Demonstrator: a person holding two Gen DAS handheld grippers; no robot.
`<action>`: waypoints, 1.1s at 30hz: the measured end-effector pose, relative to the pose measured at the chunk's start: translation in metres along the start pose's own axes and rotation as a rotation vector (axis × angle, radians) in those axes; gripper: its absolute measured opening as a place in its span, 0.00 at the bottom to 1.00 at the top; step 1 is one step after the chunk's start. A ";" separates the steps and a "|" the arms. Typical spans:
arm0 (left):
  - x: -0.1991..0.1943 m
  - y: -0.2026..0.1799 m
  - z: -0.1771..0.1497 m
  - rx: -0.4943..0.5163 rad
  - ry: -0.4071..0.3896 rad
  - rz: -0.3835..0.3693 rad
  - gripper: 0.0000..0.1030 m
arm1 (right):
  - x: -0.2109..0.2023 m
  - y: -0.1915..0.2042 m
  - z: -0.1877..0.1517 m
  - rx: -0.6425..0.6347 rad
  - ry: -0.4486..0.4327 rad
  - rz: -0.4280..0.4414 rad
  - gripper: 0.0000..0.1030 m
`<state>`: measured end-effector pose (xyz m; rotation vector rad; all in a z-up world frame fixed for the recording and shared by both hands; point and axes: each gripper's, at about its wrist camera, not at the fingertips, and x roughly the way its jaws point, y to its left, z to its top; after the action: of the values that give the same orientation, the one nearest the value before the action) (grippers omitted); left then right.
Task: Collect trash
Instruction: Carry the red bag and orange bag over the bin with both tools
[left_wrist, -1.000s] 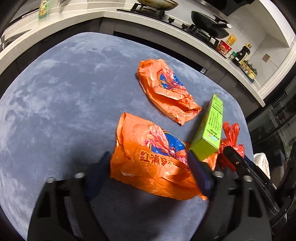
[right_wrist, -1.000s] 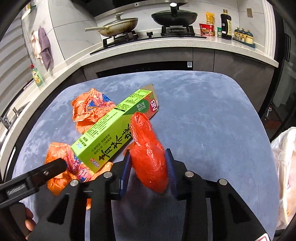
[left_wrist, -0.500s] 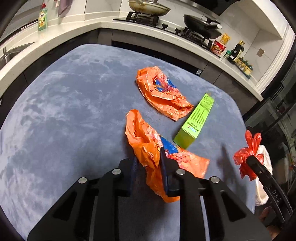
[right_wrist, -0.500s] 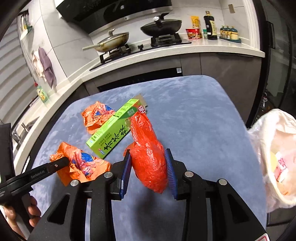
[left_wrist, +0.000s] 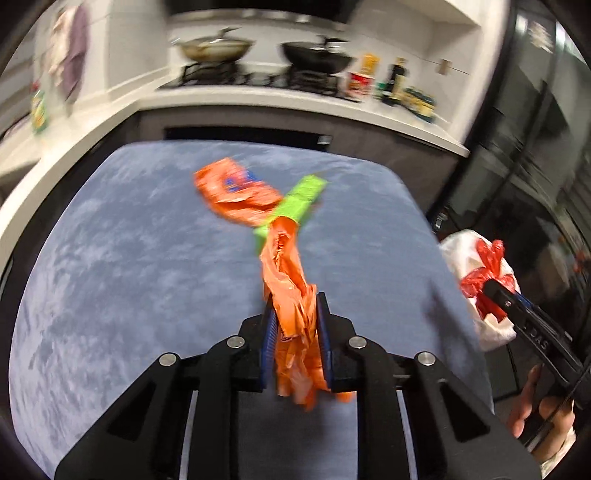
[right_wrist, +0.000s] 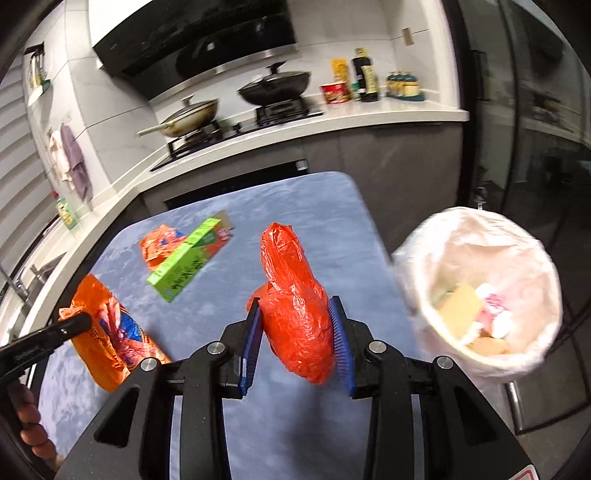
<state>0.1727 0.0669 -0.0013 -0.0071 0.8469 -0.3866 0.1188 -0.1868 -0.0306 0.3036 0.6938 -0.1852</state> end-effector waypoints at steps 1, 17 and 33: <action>-0.001 -0.009 0.000 0.019 -0.002 -0.014 0.18 | -0.006 -0.008 -0.001 0.011 -0.008 -0.014 0.33; 0.010 -0.193 0.033 0.266 -0.049 -0.310 0.17 | -0.072 -0.150 -0.007 0.225 -0.116 -0.240 0.33; 0.074 -0.303 0.052 0.318 0.015 -0.440 0.17 | -0.060 -0.217 0.003 0.316 -0.120 -0.325 0.34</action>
<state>0.1542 -0.2478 0.0275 0.1056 0.7888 -0.9332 0.0178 -0.3876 -0.0352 0.4765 0.5910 -0.6210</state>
